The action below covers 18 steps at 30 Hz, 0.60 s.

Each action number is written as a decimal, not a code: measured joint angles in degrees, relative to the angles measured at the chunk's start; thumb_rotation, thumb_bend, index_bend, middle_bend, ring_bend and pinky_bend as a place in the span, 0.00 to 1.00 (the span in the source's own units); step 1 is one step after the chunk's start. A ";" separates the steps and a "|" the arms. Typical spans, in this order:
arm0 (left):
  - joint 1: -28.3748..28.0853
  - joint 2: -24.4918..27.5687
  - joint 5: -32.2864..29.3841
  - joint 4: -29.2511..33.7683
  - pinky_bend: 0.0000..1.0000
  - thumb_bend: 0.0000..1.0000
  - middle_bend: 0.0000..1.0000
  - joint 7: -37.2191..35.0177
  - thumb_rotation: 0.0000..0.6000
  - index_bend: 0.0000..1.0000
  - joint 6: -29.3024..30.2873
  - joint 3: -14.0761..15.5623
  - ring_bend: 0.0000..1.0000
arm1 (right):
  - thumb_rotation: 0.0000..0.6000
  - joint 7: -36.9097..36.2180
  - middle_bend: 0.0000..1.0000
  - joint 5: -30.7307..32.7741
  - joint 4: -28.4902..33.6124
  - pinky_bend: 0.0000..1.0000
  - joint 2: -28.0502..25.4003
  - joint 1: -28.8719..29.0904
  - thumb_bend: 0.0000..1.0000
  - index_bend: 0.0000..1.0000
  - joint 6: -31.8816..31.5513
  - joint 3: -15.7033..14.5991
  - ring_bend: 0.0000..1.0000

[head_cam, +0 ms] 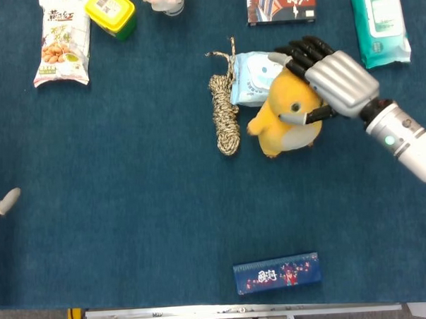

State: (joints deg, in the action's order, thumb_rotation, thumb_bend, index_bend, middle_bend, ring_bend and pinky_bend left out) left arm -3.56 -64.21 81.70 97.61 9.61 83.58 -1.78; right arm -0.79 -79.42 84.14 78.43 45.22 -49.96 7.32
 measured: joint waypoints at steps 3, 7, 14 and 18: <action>0.03 0.06 0.04 0.03 0.00 0.04 0.02 -0.15 0.17 0.05 0.13 -0.03 0.00 | 0.00 -0.44 0.10 -0.15 0.80 0.00 -0.95 -0.42 0.00 0.07 -0.74 0.13 0.00; 0.06 0.12 0.08 -0.06 0.00 0.04 0.02 -0.44 0.17 0.05 0.38 -0.17 0.00 | 0.00 -1.03 0.10 -0.37 2.14 0.00 -2.96 -1.73 0.00 0.07 -2.70 0.19 0.00; 0.05 -0.27 0.48 -0.85 0.00 0.04 0.02 -1.00 0.18 0.05 1.50 -0.81 0.00 | 0.43 -0.48 0.10 0.52 5.56 0.00 -8.80 -6.70 0.00 0.07 -7.21 -0.88 0.00; -0.04 -0.97 1.10 -1.63 0.00 0.04 0.02 -1.24 0.21 0.05 2.59 -1.41 0.00 | 0.69 1.55 0.11 1.47 6.97 0.00 -12.50 -10.60 0.00 0.07 -10.74 -2.13 0.00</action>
State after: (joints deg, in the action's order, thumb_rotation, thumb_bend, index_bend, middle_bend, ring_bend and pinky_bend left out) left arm -3.60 -65.18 82.80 95.98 8.37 86.18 -3.19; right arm 0.76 -77.95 91.11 65.93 34.62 -60.70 5.19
